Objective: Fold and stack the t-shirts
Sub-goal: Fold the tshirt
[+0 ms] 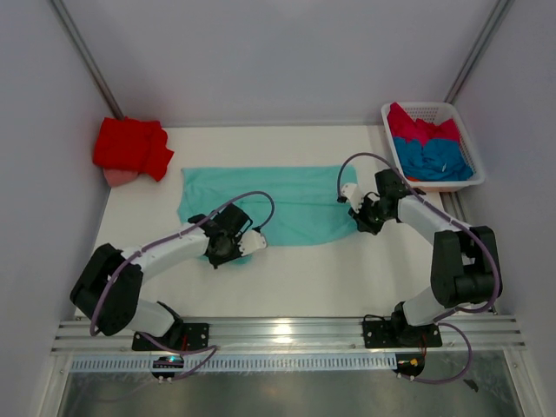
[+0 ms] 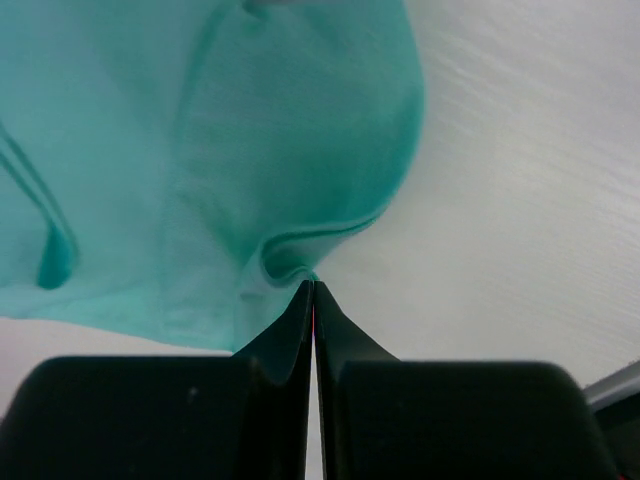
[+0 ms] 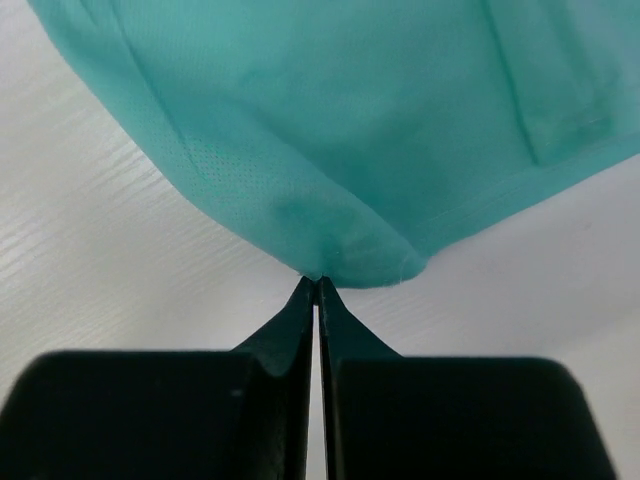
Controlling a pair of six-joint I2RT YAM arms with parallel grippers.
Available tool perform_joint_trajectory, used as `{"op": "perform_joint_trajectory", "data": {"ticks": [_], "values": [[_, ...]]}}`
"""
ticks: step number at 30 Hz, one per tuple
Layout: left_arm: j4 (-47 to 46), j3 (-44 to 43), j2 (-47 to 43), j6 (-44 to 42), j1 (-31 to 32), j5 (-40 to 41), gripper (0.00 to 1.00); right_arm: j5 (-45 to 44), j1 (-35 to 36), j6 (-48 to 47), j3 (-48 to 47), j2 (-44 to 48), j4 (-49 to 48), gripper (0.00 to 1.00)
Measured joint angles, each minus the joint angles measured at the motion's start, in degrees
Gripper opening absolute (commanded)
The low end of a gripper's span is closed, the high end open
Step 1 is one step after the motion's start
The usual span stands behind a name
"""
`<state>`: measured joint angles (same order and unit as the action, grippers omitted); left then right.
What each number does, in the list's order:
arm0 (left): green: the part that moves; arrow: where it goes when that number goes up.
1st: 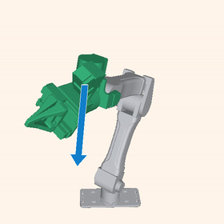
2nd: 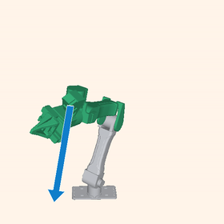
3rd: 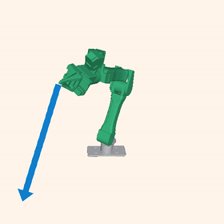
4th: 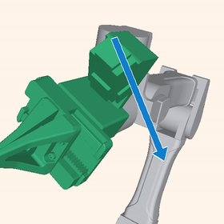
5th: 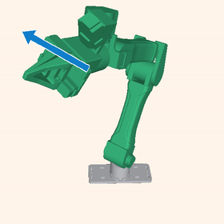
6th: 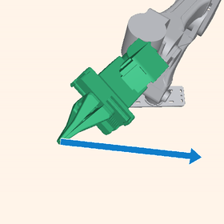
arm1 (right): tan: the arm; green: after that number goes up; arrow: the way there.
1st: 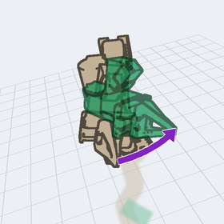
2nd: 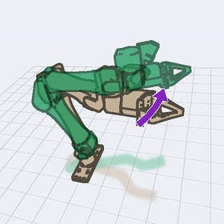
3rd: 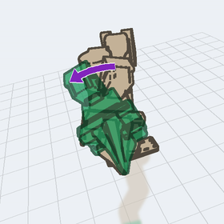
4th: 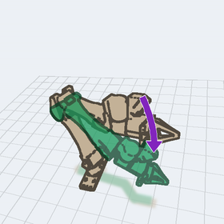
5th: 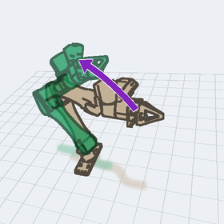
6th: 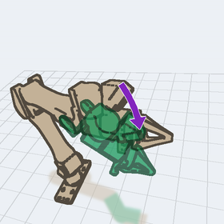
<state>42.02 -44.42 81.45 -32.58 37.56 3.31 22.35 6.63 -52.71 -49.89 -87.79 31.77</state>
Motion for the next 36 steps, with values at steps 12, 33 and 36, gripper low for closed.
{"op": "perform_joint_trajectory", "data": {"ticks": [12,33,36], "values": [[-9.27,-8.44,1.79,1.16,-0.02,12.79,0.0,3.32,0.0,2.95,-8.11,0.0,0.59,0.03],[-24.76,-15.34,7.61,3.82,-10.82,25.94,0.0,1.31,0.0,9.92,-11.65,-3.78,-3.56,0.03],[-27.56,-17.18,9.7,4.11,-13.7,27.23,0.0,0.46,0.0,11.37,-13.49,-4.7,-4.55,0.03]]}}
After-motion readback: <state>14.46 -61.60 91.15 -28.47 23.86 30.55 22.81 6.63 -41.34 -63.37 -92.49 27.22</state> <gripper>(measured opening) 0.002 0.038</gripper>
